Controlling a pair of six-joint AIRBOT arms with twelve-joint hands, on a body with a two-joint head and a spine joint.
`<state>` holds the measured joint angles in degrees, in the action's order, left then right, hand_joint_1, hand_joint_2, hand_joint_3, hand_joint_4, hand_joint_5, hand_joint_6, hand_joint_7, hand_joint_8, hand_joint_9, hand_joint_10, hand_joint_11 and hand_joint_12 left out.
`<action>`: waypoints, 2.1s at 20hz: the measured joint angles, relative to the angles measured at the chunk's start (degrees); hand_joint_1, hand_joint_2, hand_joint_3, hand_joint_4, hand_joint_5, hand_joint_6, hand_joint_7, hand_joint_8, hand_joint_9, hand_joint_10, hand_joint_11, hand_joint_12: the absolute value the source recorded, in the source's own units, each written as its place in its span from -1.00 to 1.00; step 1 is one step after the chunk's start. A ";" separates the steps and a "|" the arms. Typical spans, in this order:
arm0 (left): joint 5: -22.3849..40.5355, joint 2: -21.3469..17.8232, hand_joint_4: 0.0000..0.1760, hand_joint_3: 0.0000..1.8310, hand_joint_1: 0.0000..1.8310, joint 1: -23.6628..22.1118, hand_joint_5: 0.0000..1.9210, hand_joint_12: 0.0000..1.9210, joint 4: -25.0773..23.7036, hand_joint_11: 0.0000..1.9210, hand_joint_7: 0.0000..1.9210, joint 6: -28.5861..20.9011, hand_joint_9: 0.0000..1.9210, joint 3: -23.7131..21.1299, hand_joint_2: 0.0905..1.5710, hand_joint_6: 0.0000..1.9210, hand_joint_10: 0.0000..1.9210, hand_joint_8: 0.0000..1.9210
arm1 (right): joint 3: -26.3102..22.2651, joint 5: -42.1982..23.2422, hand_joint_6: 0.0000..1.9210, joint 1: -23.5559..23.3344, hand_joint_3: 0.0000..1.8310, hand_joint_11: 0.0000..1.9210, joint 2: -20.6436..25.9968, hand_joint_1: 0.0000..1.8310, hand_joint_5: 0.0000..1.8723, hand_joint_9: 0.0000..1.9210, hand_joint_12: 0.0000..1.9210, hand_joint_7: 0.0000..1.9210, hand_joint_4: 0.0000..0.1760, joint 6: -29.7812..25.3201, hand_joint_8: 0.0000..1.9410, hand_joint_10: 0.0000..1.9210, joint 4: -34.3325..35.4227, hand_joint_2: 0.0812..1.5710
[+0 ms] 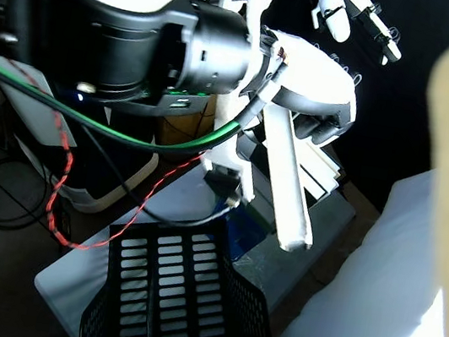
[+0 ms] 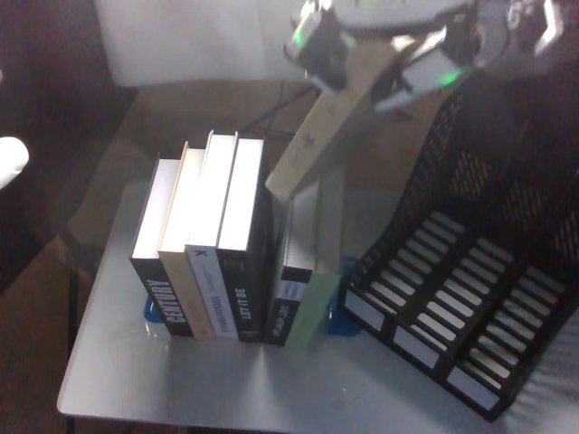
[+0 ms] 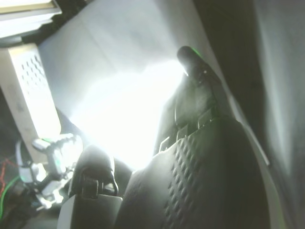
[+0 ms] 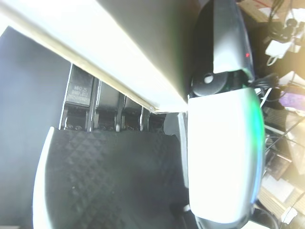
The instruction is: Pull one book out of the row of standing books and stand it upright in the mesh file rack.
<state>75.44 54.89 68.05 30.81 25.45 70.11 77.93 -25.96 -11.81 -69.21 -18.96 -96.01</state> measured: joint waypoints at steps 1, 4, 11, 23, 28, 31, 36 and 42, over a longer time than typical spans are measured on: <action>-0.07 0.09 -0.61 -1.00 -1.00 -0.20 -0.96 -0.15 -0.11 -1.00 -0.97 -0.02 -0.95 0.00 0.72 -1.00 -0.99 -1.00 | -0.13 -0.28 0.17 -1.86 -1.00 -0.69 0.76 0.31 -0.10 -0.24 0.97 -0.09 -1.00 -0.98 0.33 0.46 -0.74 0.48; -0.24 0.31 -0.60 -1.00 -1.00 -0.22 -0.97 -0.36 -0.37 -1.00 -0.98 0.00 -0.97 0.11 0.73 -1.00 -1.00 -1.00 | -0.31 -0.26 0.11 -3.85 -1.00 -0.74 1.84 0.32 -0.08 -0.26 1.00 -0.05 -1.00 -2.10 0.33 0.60 -2.08 0.46; -0.48 0.35 -0.83 -1.00 -0.99 -0.76 -0.95 -0.39 -0.63 -1.00 -0.96 0.00 -0.96 0.11 0.75 -1.00 -1.00 -1.00 | -4.42 0.68 0.25 -10.12 -1.00 -0.86 6.36 0.50 -0.10 -0.16 0.86 0.08 -1.00 -2.69 -0.01 0.35 -6.64 0.42; -1.31 0.28 -0.64 -1.00 -1.00 -0.87 -0.98 -0.71 -0.90 -1.00 -0.99 0.00 -0.99 -0.20 0.71 -1.00 -1.00 -1.00 | -7.72 0.96 0.31 -13.68 -1.00 -0.86 14.45 0.48 -0.16 -0.23 0.98 -0.04 -1.00 -18.88 0.17 0.49 -26.40 0.48; -1.33 0.26 -0.27 -1.00 -1.00 -0.87 -0.98 -0.57 -1.03 -1.00 -1.00 0.00 -0.99 -0.28 0.68 -1.00 -1.00 -1.00 | -8.68 -0.39 0.23 -14.49 -1.00 -0.59 16.28 0.48 -0.15 -0.21 0.96 -0.09 -1.00 -26.56 0.24 0.54 -35.50 0.48; -1.36 0.26 -0.17 -1.00 -1.00 -0.87 -1.00 -0.73 -1.03 -1.00 -1.00 0.00 -1.00 -0.31 0.69 -1.00 -1.00 -1.00 | -9.29 -0.50 0.23 -14.84 -1.00 -0.67 17.18 0.48 -0.15 -0.21 0.96 -0.06 -1.00 -30.38 0.20 0.53 -41.44 0.47; -1.36 -0.04 -1.00 -1.00 -0.88 -0.87 -0.91 -0.75 -1.05 -1.00 -0.96 0.02 -0.97 -0.68 0.75 -1.00 -0.99 -1.00 | -9.40 -1.14 0.24 -14.84 -1.00 -0.56 17.44 0.47 -0.20 -0.26 1.00 -0.14 -1.00 -33.73 0.35 0.64 -46.14 0.52; -1.38 -0.07 -0.73 -1.00 -0.91 -0.87 -0.93 -0.76 -0.48 -1.00 -0.97 0.04 -0.98 -0.90 0.74 -1.00 -1.00 -1.00 | -8.92 -1.46 0.19 -11.85 -1.00 -0.36 14.60 0.48 -0.20 -0.20 0.82 -0.11 -1.00 -34.62 0.27 0.61 -49.68 0.50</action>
<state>74.06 54.83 67.18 30.33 25.50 69.21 69.01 -27.42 -23.66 -54.61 -53.58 -145.69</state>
